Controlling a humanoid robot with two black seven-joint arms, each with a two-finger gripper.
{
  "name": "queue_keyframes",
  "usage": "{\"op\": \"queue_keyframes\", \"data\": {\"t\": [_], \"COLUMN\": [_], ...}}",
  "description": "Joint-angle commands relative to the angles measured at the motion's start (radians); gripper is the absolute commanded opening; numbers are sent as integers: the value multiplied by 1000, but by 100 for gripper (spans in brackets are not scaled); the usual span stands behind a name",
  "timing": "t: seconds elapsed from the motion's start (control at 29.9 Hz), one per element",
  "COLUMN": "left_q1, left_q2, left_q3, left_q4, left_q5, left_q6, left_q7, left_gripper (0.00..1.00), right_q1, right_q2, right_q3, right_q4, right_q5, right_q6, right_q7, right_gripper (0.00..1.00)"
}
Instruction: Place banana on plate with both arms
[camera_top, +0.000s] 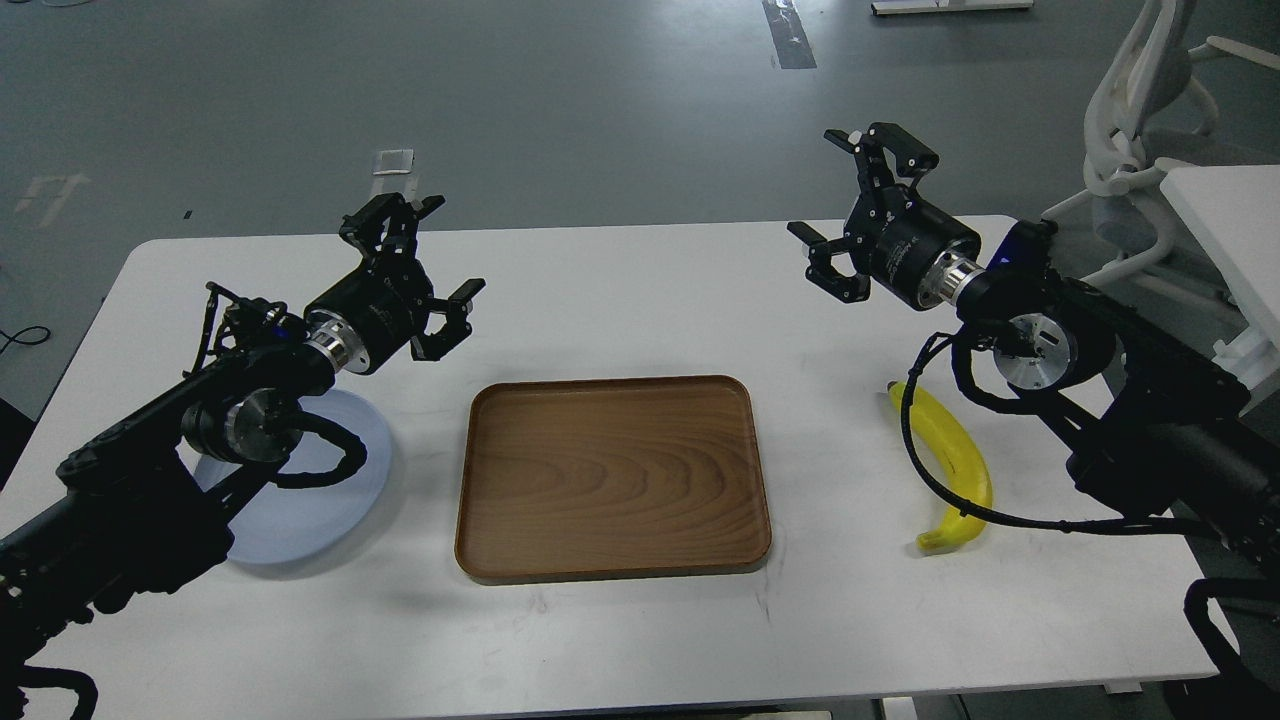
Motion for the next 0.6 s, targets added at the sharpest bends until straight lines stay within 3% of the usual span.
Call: {"op": "queue_keyframes", "data": {"t": [0.0,0.37,0.57], "left_q1": [1,10,18], "left_q2": [-2,10,15], "left_q3": [-8,-34,-44], "left_q4": [6,8,-3], "left_q5": [3,-4,-2], "left_q6": [-1,-2,-2], "left_q7": [0,-64,-68], "left_gripper": [98,98,98], "right_q1": [-12,0,3], "right_q2": [24,64,64], "right_q3": [5,5,7], "right_q4": [3,-4,-4], "right_q5": [36,37,37], "right_q6": [0,-11,-11], "right_q7": [-4,-4,-4], "right_gripper": [99,99,99]}}
